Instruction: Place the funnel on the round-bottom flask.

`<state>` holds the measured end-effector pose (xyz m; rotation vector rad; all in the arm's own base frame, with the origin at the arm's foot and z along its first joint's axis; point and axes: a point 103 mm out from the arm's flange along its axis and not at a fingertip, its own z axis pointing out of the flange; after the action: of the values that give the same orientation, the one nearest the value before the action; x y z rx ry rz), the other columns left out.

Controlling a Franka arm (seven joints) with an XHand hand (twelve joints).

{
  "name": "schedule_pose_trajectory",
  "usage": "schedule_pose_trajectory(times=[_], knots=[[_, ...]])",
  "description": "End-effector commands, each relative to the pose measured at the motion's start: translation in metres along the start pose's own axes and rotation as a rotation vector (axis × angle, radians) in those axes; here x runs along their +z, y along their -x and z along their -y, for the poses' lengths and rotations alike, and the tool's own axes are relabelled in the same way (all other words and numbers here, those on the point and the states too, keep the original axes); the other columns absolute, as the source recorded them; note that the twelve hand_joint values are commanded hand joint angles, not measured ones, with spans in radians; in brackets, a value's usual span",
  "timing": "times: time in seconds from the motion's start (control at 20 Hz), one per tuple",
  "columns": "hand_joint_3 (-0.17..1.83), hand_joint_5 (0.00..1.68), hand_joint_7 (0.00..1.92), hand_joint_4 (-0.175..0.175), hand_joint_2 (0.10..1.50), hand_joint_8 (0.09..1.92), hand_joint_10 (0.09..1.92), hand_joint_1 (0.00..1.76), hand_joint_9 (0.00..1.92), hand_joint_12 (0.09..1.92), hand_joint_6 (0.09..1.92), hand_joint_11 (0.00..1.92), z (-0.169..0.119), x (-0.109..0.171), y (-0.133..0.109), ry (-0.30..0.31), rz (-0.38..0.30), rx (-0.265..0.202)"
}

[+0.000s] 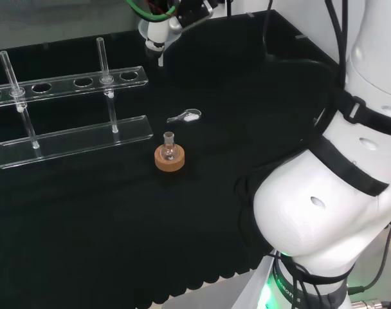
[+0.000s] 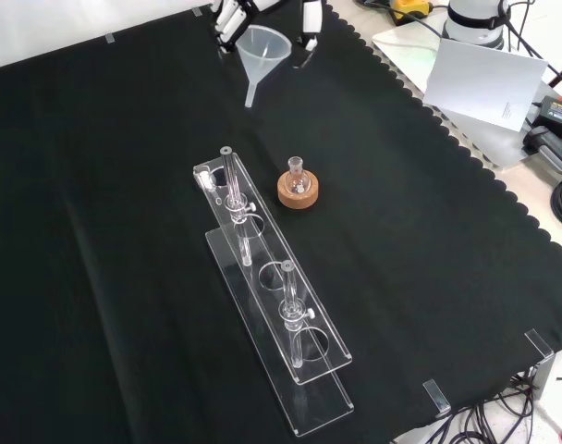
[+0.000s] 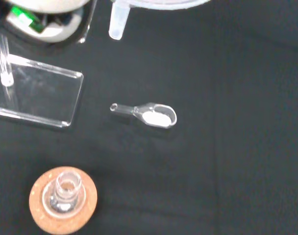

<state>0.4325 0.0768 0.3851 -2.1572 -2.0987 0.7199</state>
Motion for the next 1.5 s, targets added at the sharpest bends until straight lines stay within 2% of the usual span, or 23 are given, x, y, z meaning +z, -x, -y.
schedule_pose_trajectory(times=[0.05,0.3,0.6,1.1,1.5], knots=[[0.61,0.83,0.76,-0.037,0.69,0.88,0.57,0.96,1.13,1.15,0.87,0.73,0.019,0.010,-0.002,-0.030,0.002,0.028],[0.61,0.83,0.76,-0.037,0.69,0.88,0.57,0.95,1.13,1.15,0.87,0.73,0.026,0.019,-0.007,-0.069,0.014,0.037],[0.61,0.83,0.76,-0.038,0.69,0.88,0.57,0.95,1.13,1.15,0.87,0.73,0.027,0.035,-0.015,-0.084,0.016,0.029],[0.61,0.82,0.76,-0.040,0.69,0.88,0.57,0.95,1.14,1.14,0.87,0.73,0.013,0.073,-0.034,-0.156,0.033,0.012],[0.61,0.82,0.76,-0.040,0.69,0.88,0.56,0.95,1.14,1.14,0.87,0.73,0.004,0.092,-0.042,-0.190,0.025,-0.006]])
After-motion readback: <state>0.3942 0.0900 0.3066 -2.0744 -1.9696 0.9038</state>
